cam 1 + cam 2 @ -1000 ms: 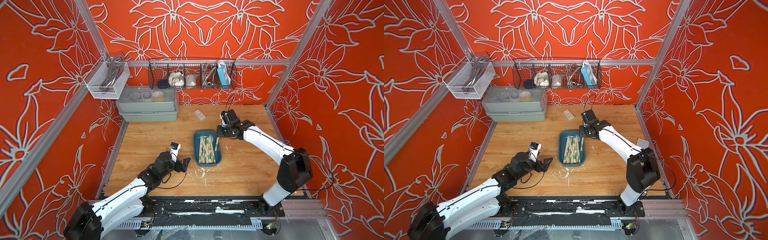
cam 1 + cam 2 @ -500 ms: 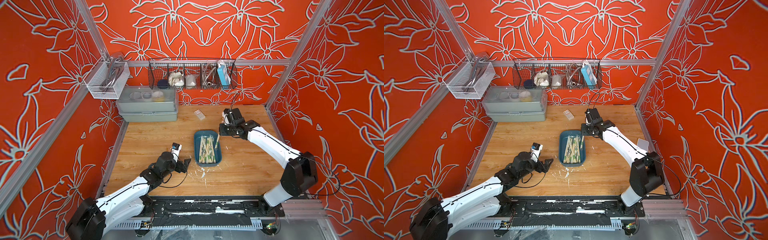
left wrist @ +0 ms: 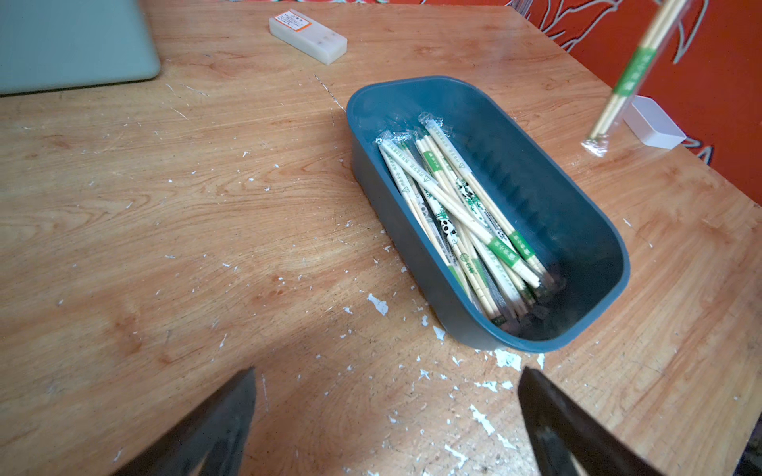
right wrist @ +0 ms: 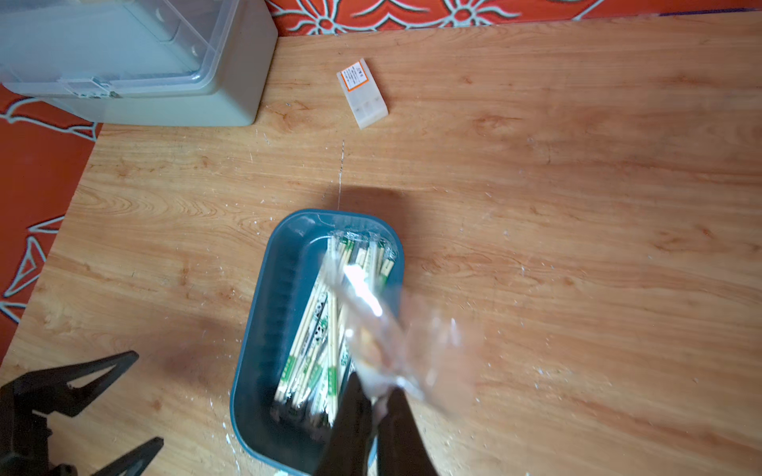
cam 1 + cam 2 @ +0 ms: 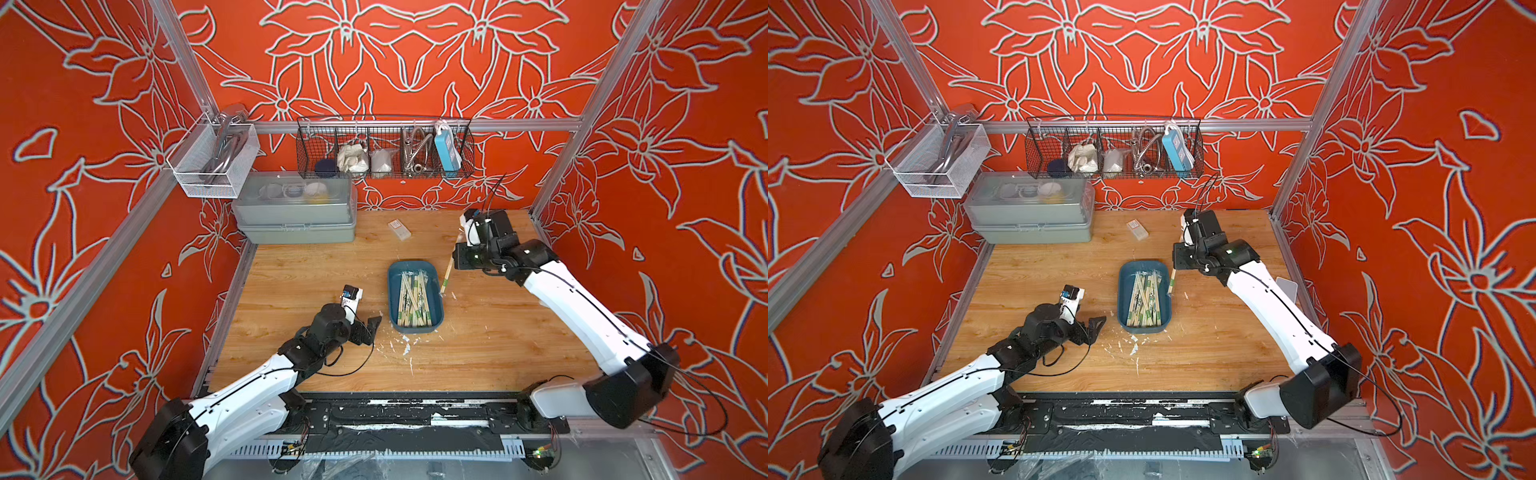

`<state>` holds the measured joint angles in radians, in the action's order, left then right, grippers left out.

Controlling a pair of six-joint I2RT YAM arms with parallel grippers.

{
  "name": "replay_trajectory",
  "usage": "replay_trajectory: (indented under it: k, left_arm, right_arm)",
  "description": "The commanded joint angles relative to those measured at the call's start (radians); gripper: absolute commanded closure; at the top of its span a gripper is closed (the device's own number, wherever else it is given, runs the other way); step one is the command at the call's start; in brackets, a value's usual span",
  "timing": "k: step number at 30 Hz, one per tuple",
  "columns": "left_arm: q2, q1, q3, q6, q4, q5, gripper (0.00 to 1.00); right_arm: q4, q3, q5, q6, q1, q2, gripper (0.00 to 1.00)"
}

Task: Take the paired disposable chopsticks out of the storage box
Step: Place the paired disposable chopsticks at the center of the board.

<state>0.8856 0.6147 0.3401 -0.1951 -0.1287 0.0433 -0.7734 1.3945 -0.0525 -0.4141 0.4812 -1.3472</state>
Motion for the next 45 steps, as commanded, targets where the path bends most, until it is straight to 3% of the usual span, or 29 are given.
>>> replay_trajectory:
  k: [1,6,11,26,45]
  left_arm:
    - [-0.022,0.004,0.004,0.019,-0.001,0.004,0.02]
    - [-0.024,0.004,0.005,0.016,0.007,0.007,0.02]
    - [-0.018,0.003,0.007,0.02,0.011,0.006,0.02]
    - [0.013,0.003,0.017,0.029,0.014,0.0,0.02]
    - [0.036,0.004,0.026,0.034,0.015,0.007,0.02]
  right_arm:
    - [-0.151,-0.013,0.04,0.012,-0.018,0.048,0.92]
    - [-0.181,-0.074,0.011,0.044,-0.058,0.032,0.92]
    - [-0.126,-0.11,-0.076,0.07,-0.095,-0.076,0.93]
    - [-0.042,0.067,-0.147,0.137,-0.163,-0.523,0.91]
    - [0.01,0.196,-0.139,0.155,-0.21,-0.736,0.87]
